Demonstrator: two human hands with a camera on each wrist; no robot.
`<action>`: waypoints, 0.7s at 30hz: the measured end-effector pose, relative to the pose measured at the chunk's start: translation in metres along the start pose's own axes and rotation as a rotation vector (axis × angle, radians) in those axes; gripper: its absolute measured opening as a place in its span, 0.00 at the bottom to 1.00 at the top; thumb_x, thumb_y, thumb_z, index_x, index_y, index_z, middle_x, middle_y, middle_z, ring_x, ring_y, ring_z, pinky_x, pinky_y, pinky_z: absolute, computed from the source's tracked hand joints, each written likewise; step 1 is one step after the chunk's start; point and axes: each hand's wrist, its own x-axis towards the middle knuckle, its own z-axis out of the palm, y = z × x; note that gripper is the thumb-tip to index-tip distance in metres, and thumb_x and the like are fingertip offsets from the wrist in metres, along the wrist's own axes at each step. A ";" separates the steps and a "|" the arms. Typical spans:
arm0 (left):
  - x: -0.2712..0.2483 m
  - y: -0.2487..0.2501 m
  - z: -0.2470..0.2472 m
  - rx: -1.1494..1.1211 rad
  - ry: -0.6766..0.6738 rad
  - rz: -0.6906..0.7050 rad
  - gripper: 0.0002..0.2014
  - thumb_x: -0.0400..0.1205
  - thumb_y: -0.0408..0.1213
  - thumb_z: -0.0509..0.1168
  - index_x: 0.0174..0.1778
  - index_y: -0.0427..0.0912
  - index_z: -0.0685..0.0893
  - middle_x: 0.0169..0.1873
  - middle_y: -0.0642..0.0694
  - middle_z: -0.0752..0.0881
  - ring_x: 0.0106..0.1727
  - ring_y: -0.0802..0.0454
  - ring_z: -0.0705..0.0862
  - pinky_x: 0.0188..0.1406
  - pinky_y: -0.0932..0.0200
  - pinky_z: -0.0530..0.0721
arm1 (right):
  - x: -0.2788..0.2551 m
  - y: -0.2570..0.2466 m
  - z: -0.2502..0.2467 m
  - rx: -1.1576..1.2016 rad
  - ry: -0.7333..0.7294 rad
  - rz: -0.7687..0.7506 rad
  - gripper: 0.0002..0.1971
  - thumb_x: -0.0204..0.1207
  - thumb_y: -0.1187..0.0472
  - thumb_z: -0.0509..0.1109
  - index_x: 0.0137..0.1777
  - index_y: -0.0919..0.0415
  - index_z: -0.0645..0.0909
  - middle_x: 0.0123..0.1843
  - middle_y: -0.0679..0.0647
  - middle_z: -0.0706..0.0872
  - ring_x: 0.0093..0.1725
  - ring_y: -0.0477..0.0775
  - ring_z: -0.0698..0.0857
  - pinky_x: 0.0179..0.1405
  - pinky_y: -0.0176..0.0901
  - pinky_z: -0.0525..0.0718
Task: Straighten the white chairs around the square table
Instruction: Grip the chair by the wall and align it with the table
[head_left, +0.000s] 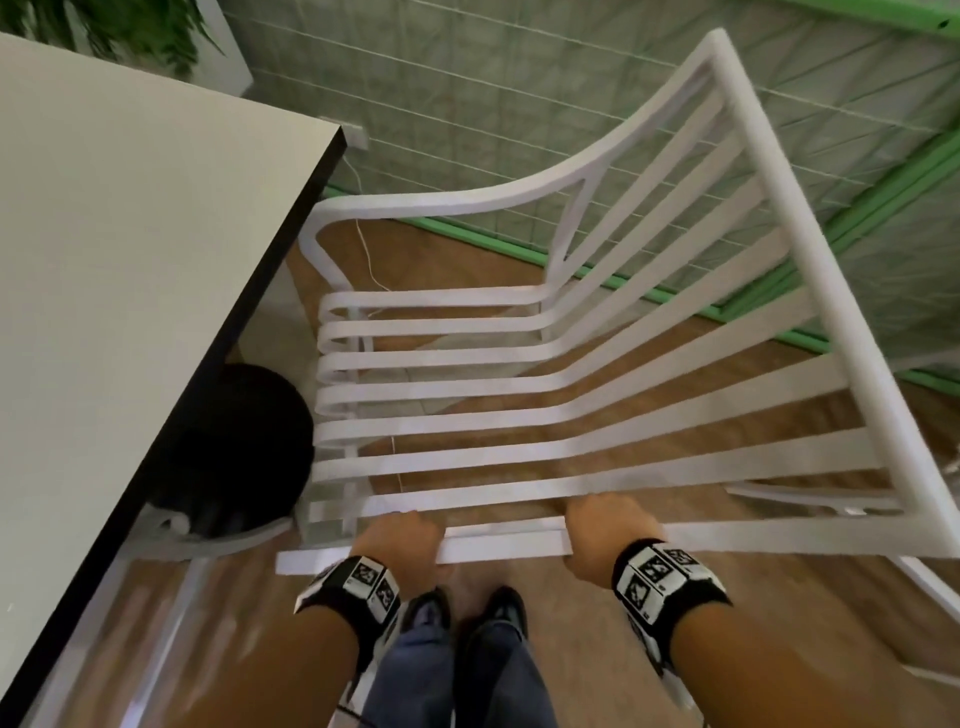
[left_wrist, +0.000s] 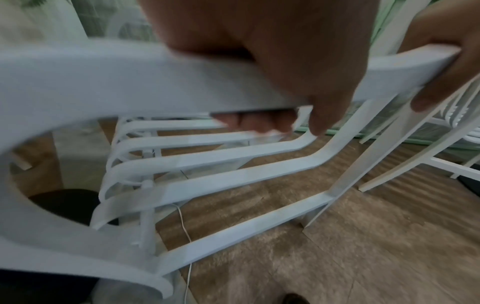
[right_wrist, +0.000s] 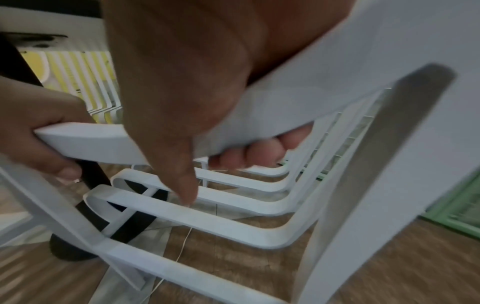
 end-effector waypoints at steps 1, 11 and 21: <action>0.002 -0.001 0.001 0.004 -0.004 0.018 0.21 0.79 0.54 0.59 0.64 0.48 0.75 0.57 0.42 0.86 0.56 0.40 0.84 0.53 0.46 0.82 | 0.001 -0.001 0.000 0.012 -0.013 0.008 0.11 0.75 0.53 0.65 0.53 0.57 0.81 0.52 0.56 0.86 0.50 0.59 0.85 0.47 0.51 0.86; 0.008 -0.053 -0.020 0.147 -0.097 0.090 0.21 0.78 0.57 0.58 0.59 0.49 0.80 0.57 0.43 0.86 0.57 0.41 0.85 0.56 0.48 0.82 | 0.003 -0.047 -0.009 0.148 0.003 0.019 0.12 0.76 0.62 0.58 0.51 0.60 0.83 0.53 0.60 0.88 0.51 0.64 0.86 0.46 0.53 0.84; 0.007 -0.097 -0.041 0.169 -0.071 0.008 0.18 0.76 0.53 0.62 0.59 0.52 0.79 0.55 0.47 0.87 0.57 0.46 0.85 0.56 0.52 0.82 | -0.011 -0.081 -0.020 0.226 0.164 -0.102 0.14 0.78 0.53 0.62 0.56 0.62 0.80 0.55 0.62 0.86 0.52 0.66 0.85 0.48 0.55 0.83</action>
